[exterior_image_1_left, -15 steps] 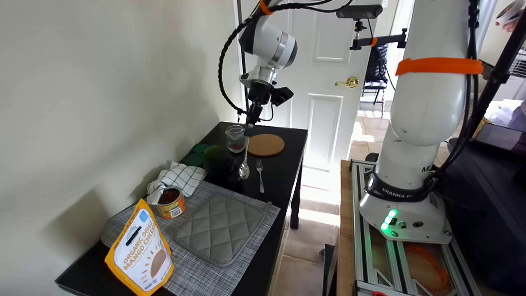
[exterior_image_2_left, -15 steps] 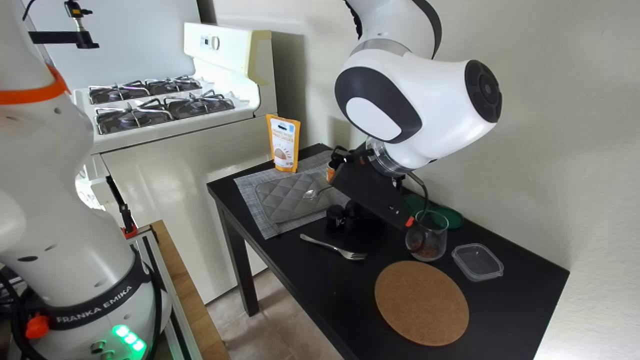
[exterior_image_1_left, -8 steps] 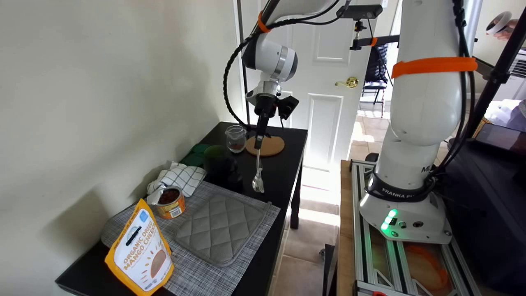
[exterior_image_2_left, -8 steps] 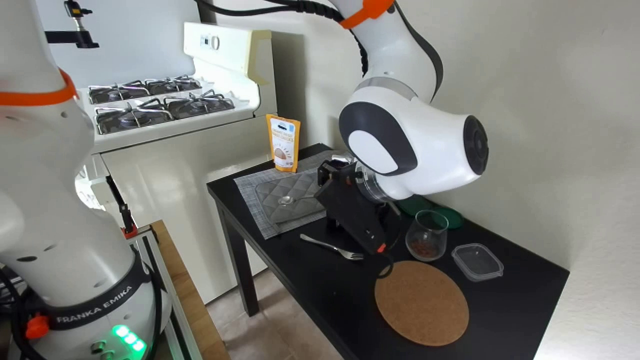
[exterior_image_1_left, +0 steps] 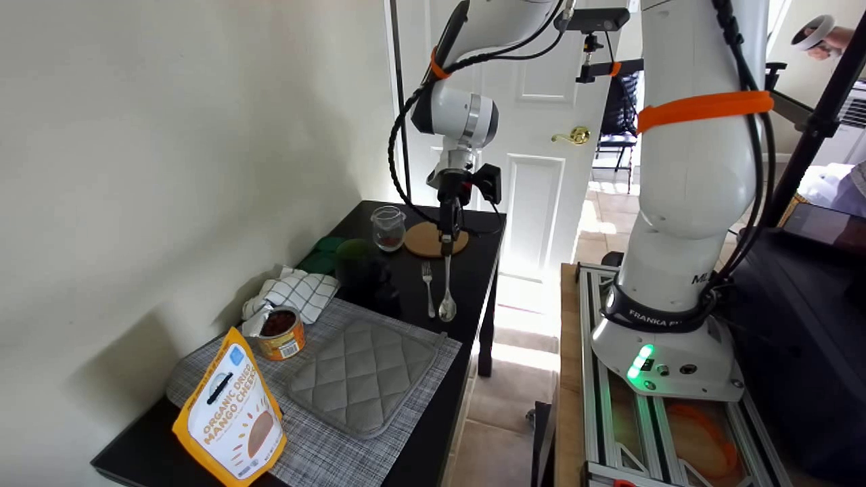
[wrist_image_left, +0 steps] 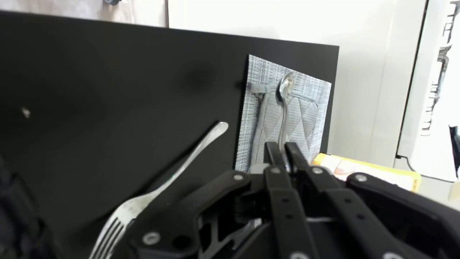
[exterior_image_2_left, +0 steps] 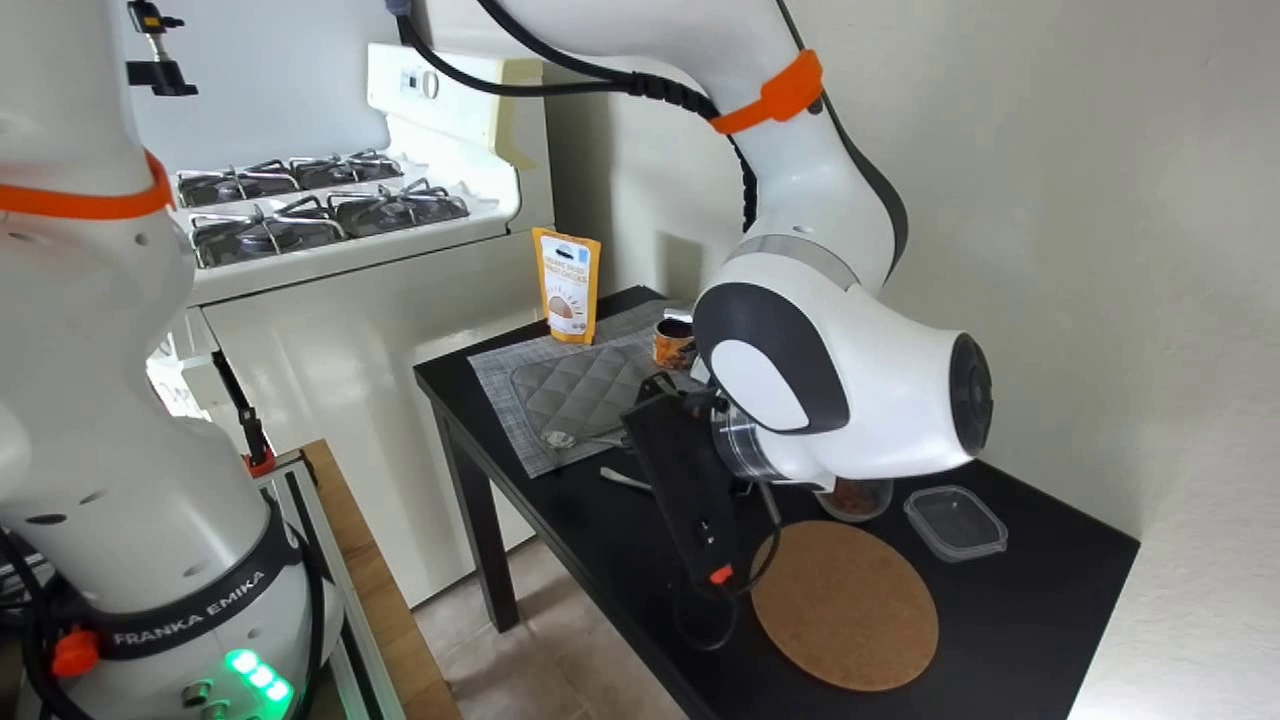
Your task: Remove the silver spoon and fork from the mug.
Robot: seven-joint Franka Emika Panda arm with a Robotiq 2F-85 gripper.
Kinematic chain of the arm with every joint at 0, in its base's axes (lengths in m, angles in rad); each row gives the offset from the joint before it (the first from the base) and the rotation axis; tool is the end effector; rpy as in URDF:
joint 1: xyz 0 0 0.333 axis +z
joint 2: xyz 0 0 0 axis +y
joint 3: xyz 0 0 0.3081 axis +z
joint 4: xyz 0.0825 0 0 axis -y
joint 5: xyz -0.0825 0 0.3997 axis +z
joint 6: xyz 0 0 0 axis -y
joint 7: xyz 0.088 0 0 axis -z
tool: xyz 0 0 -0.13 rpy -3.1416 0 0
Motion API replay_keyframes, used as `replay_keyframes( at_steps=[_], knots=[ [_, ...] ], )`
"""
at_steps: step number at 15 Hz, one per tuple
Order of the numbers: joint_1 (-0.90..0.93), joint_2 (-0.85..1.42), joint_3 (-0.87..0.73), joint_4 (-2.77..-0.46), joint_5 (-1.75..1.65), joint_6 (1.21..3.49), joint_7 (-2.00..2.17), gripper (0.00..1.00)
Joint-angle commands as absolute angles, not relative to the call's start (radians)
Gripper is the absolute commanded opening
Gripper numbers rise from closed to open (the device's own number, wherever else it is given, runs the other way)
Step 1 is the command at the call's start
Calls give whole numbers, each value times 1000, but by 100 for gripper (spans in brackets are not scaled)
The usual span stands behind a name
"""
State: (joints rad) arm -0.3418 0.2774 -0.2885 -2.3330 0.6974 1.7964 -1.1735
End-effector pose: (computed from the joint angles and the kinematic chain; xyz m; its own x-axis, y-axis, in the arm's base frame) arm 0.3796 -0.2025 0.1631 0.9955 0.0888 -0.0341 0.0290 -0.6244 -0.7806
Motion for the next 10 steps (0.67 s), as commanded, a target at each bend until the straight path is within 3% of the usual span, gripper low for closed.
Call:
replay_keyframes(
  at_steps=[1,10],
  knots=[
    [-370,299,-304,-2311,677,1785,-1040,2],
    [-411,381,-303,-2212,679,1807,-842,2]
  ],
)
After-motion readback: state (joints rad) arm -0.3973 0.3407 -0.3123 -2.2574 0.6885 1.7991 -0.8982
